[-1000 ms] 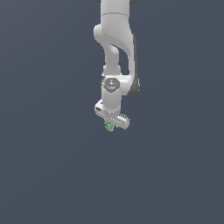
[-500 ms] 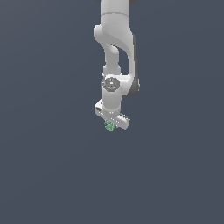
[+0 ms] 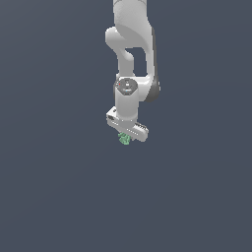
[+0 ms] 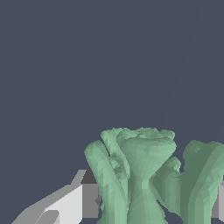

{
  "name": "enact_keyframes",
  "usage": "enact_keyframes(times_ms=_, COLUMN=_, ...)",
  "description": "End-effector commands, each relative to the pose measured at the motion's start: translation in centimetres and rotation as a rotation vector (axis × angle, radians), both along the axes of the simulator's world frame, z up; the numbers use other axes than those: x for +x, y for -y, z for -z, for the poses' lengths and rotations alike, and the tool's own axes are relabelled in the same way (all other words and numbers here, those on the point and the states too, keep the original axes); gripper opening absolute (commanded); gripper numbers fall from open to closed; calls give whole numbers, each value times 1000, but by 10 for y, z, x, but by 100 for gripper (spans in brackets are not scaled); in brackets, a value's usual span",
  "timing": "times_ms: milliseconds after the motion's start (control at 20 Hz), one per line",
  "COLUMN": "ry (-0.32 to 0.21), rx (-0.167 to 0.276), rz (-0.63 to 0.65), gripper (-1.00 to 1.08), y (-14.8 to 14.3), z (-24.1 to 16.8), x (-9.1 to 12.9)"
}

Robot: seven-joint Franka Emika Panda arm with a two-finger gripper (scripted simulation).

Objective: Pick up the object and move it to a goal position.

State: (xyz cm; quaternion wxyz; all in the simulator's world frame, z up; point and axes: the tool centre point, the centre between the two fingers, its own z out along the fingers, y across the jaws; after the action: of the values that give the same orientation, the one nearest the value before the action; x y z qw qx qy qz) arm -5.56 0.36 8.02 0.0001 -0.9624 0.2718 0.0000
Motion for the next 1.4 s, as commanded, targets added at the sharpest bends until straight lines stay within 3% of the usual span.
enact_keyframes(times_ms=0, ry=1, rx=0, rz=0, gripper=-100, y=-3, z=-18, x=2)
enact_keyframes(times_ms=750, ry=0, rx=-2, rz=1, gripper=-100, y=-23, z=-159, x=23)
enact_keyframes(times_ms=1350, ry=0, rx=0, rz=0, gripper=-100, y=-30, z=-206, x=34)
